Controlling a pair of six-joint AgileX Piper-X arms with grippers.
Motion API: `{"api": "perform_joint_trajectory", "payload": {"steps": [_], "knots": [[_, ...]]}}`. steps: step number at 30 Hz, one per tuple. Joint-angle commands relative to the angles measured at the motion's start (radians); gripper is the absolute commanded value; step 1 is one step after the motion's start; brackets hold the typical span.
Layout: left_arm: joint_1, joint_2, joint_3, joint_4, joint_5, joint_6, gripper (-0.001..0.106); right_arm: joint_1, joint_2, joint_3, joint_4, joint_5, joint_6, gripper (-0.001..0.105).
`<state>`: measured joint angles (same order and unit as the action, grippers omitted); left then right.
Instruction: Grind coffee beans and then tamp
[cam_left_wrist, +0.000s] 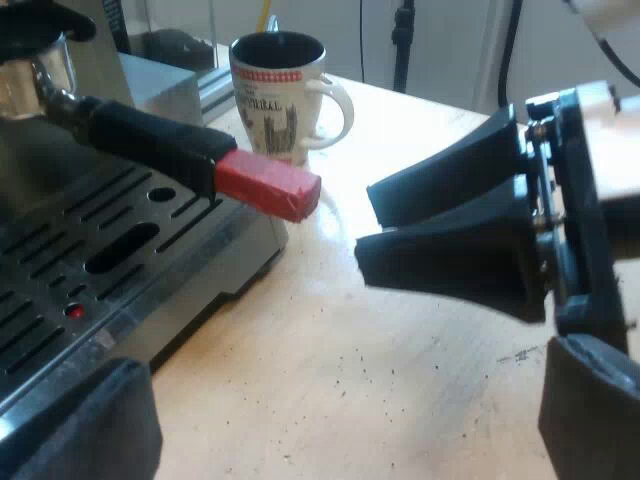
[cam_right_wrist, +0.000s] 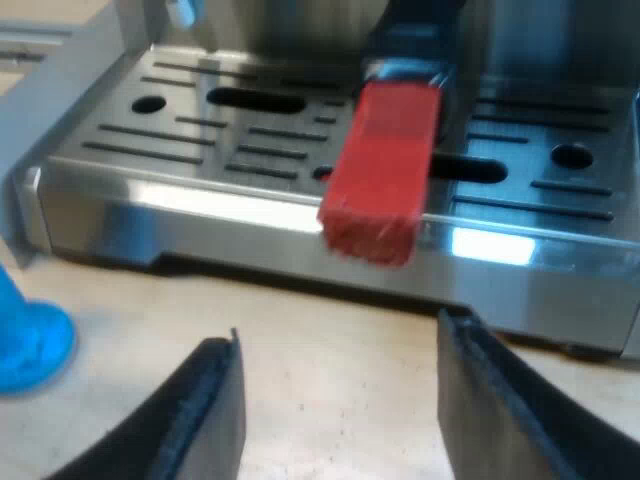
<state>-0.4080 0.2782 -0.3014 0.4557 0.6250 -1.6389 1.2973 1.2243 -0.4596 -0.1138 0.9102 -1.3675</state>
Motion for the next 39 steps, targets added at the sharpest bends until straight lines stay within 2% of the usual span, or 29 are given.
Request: {"api": "perform_joint_trajectory", "payload": {"steps": [1,4,9,11,13,16,17,20,26,31,32,39], "knots": [[-0.004,-0.003,-0.003,-0.02,0.016,0.038,0.079,-0.001,-0.078,-0.035,0.114,0.002,0.002,0.049],[-0.004,-0.003,-0.003,-0.02,0.016,0.078,0.079,-0.001,-0.134,-0.087,0.266,-0.039,0.016,0.049],[-0.004,-0.003,0.035,-0.084,0.044,0.078,0.079,-0.015,-0.167,-0.202,0.483,-0.121,0.074,0.049],[-0.004,-0.003,0.061,-0.135,0.045,0.077,0.079,-0.045,-0.165,-0.277,0.583,-0.187,0.122,0.049],[-0.004,-0.003,0.073,-0.153,0.057,0.075,0.079,-0.081,-0.165,-0.322,0.637,-0.224,0.127,0.049],[-0.004,-0.003,0.077,-0.165,0.071,0.072,0.079,-0.139,-0.165,-0.385,0.715,-0.277,0.126,0.055],[-0.004,-0.003,0.077,-0.172,0.075,0.066,0.079,-0.175,-0.165,-0.413,0.755,-0.326,0.126,0.058],[-0.004,-0.003,0.077,-0.174,0.08,0.066,0.079,-0.243,-0.15,-0.455,0.809,-0.448,0.126,0.06],[-0.004,0.004,0.077,-0.174,0.098,0.066,0.079,-0.304,-0.058,-0.535,0.856,-0.573,0.109,0.06],[-0.004,0.035,0.077,-0.18,0.114,0.045,0.079,-0.314,0.015,-0.583,0.858,-0.579,0.081,0.06],[-0.004,0.042,0.077,-0.18,0.13,0.043,0.079,-0.314,0.015,-0.583,0.858,-0.579,0.081,0.06],[-0.004,0.042,0.077,-0.18,0.134,0.043,0.079,-0.389,0.108,-0.597,0.852,-0.621,0.08,0.06]]}}
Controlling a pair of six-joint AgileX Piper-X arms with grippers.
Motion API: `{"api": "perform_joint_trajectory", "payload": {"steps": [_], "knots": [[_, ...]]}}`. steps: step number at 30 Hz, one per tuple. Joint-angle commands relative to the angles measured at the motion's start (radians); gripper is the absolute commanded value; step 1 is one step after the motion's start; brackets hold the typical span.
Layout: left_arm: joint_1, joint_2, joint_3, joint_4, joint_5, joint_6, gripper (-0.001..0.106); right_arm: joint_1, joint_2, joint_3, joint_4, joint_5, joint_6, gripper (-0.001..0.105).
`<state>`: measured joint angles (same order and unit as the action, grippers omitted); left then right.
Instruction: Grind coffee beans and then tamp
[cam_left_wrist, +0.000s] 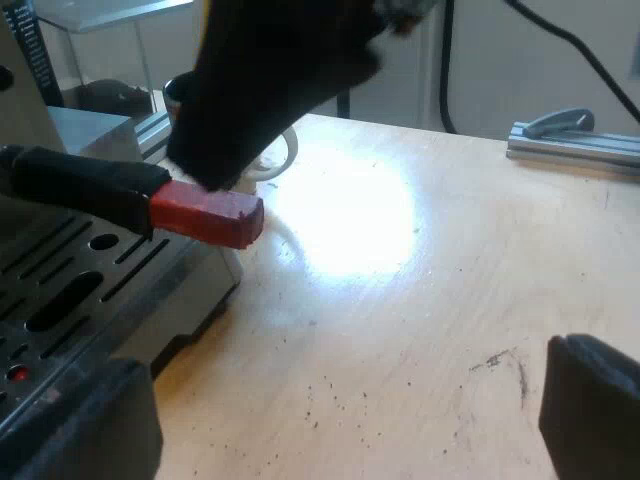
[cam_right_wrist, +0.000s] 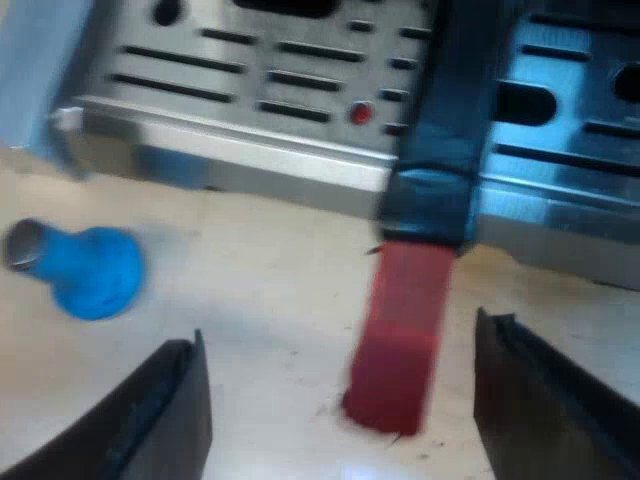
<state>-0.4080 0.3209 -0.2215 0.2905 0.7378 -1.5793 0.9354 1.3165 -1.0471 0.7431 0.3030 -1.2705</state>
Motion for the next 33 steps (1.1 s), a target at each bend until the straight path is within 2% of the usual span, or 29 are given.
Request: {"api": "perform_joint_trajectory", "payload": {"steps": [1,6,8,18,26,33], "knots": [[-0.004,-0.001,-0.003,-0.015,0.021,-0.016,0.079,-0.042,0.024,-0.009,-0.005,-0.026,-0.017,0.06],[-0.004,-0.001,-0.003,-0.02,0.021,-0.016,0.079,-0.065,0.055,-0.009,-0.016,-0.039,-0.044,0.06],[-0.004,-0.001,-0.003,-0.02,0.021,-0.016,0.079,-0.065,0.076,-0.009,-0.052,-0.073,-0.044,0.06],[-0.004,-0.001,-0.003,-0.02,0.021,-0.016,0.079,-0.066,0.156,-0.007,-0.093,-0.076,-0.044,0.06],[-0.004,-0.001,-0.003,-0.02,0.021,-0.016,0.079,-0.066,0.153,0.087,-0.217,-0.069,-0.027,0.06],[-0.004,-0.001,-0.003,-0.02,0.021,-0.016,0.079,-0.066,0.153,0.096,-0.255,-0.035,-0.035,0.059]]}}
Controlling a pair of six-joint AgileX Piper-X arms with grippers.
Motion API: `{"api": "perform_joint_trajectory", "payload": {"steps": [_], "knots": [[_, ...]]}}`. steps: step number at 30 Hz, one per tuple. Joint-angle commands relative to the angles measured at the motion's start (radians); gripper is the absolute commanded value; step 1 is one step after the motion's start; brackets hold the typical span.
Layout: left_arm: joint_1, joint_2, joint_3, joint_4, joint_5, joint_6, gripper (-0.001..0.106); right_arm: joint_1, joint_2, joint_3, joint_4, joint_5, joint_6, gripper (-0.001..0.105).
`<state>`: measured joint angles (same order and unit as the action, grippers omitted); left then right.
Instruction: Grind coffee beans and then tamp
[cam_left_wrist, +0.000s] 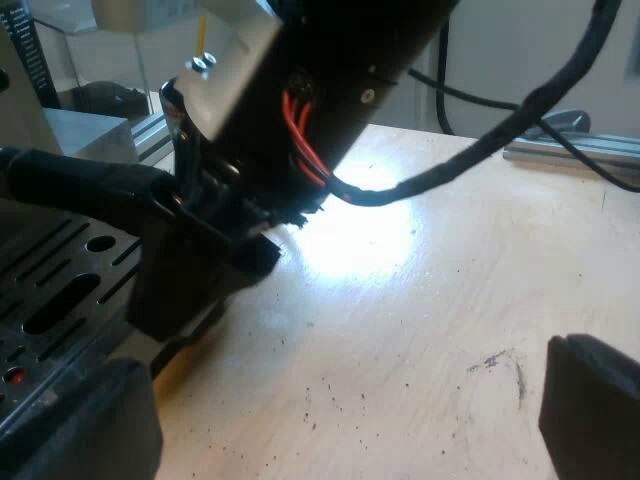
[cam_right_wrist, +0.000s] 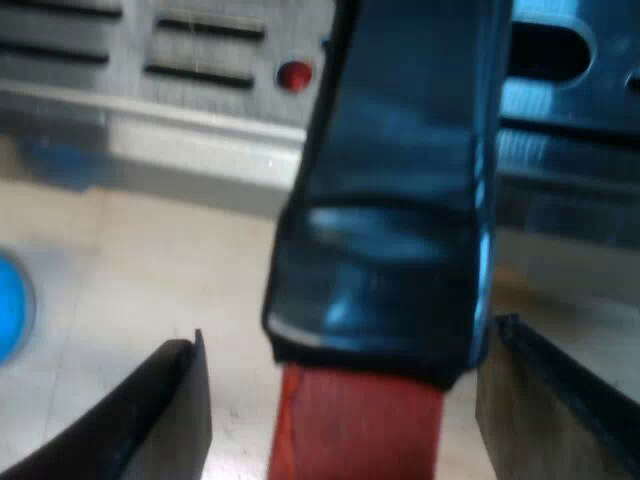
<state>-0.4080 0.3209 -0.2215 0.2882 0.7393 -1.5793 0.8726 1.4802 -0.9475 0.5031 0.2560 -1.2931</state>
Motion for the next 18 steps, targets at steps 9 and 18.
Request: {"api": "perform_joint_trajectory", "payload": {"steps": [9,18], "knots": [[-0.004,-0.001,-0.003,-0.017,0.02,-0.016,0.079,-0.003,-0.01,-0.004,0.001,0.012,-0.013,0.036],[-0.004,-0.001,-0.003,-0.017,0.02,-0.016,0.079,0.006,-0.017,-0.004,0.003,0.001,-0.013,0.0]]}}
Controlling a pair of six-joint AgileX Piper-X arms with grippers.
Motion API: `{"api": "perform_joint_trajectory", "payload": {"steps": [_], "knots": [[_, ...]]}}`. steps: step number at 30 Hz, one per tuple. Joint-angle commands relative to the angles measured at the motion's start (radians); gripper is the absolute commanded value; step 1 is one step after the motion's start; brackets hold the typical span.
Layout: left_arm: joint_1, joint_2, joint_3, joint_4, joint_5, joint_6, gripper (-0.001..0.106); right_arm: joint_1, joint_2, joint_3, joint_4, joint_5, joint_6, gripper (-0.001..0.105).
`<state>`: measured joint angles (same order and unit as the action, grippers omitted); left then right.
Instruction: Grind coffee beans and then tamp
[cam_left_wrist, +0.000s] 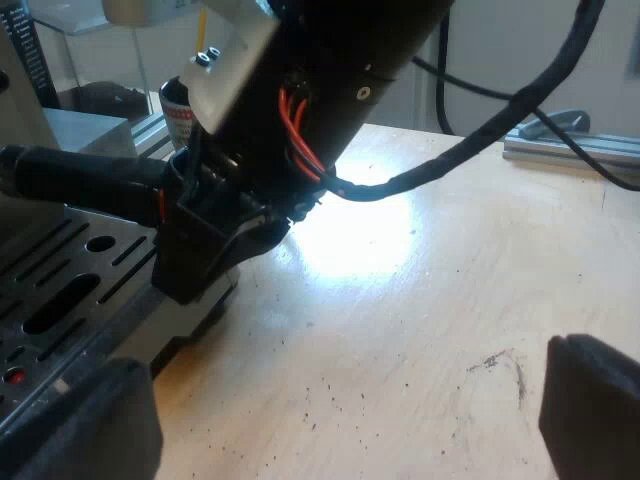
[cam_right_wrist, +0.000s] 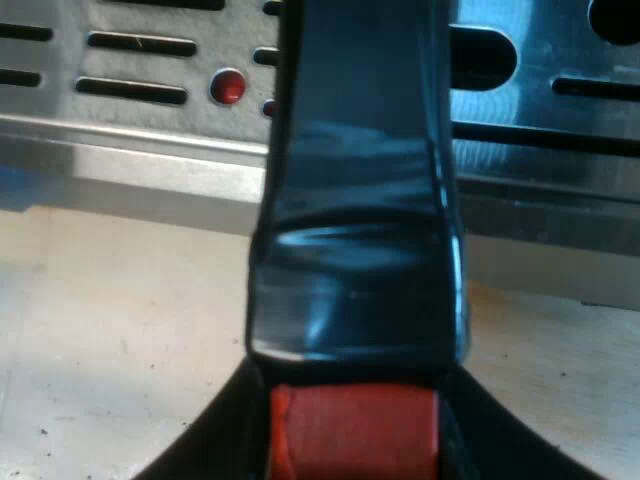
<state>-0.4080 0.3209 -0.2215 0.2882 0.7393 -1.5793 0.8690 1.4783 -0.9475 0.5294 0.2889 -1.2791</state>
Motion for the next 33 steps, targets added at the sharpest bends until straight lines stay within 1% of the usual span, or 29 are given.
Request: {"api": "perform_joint_trajectory", "payload": {"steps": [1,4,7,8,10,13,17,21,25,29,30,31,33], "knots": [[-0.004,-0.001,-0.003,-0.017,0.02,-0.016,0.079,0.014,-0.022,-0.004,-0.023,-0.032,-0.027,0.0],[-0.004,-0.001,-0.003,-0.017,0.02,-0.016,0.079,0.044,-0.05,-0.004,-0.013,-0.026,-0.027,0.0],[-0.004,-0.001,-0.003,-0.017,0.02,-0.016,0.079,0.074,-0.079,-0.004,0.019,0.04,-0.015,0.0],[-0.004,-0.001,-0.003,-0.017,0.02,-0.016,0.079,0.086,-0.09,-0.004,0.044,0.079,0.005,0.0],[-0.004,-0.001,-0.003,-0.017,0.02,-0.016,0.079,0.102,-0.105,-0.004,0.077,0.12,0.031,0.0],[-0.004,-0.001,-0.003,-0.017,0.02,-0.016,0.079,0.122,-0.124,-0.004,0.1,0.14,0.039,0.0],[-0.004,-0.001,-0.003,-0.017,0.02,-0.016,0.079,0.126,-0.155,-0.004,0.149,0.168,0.095,0.0],[-0.004,-0.001,-0.009,-0.022,0.024,-0.029,0.079,0.126,-0.191,-0.004,0.206,0.177,0.095,0.0],[-0.004,-0.001,-0.052,-0.019,0.028,-0.078,0.079,0.126,-0.248,-0.004,0.273,0.178,0.093,0.0],[-0.004,-0.001,-0.133,0.003,0.029,-0.079,0.08,0.159,-0.307,-0.004,0.354,0.174,0.084,0.0],[-0.004,-0.001,-0.14,0.006,0.029,-0.079,0.081,0.173,-0.316,-0.004,0.364,0.174,0.079,0.0],[-0.004,-0.001,-0.16,0.022,0.023,-0.079,0.085,0.191,-0.33,-0.004,0.378,0.174,0.072,0.0],[-0.004,-0.001,-0.18,0.05,0.012,-0.079,0.087,0.217,-0.35,-0.004,0.391,0.174,0.07,0.0]]}}
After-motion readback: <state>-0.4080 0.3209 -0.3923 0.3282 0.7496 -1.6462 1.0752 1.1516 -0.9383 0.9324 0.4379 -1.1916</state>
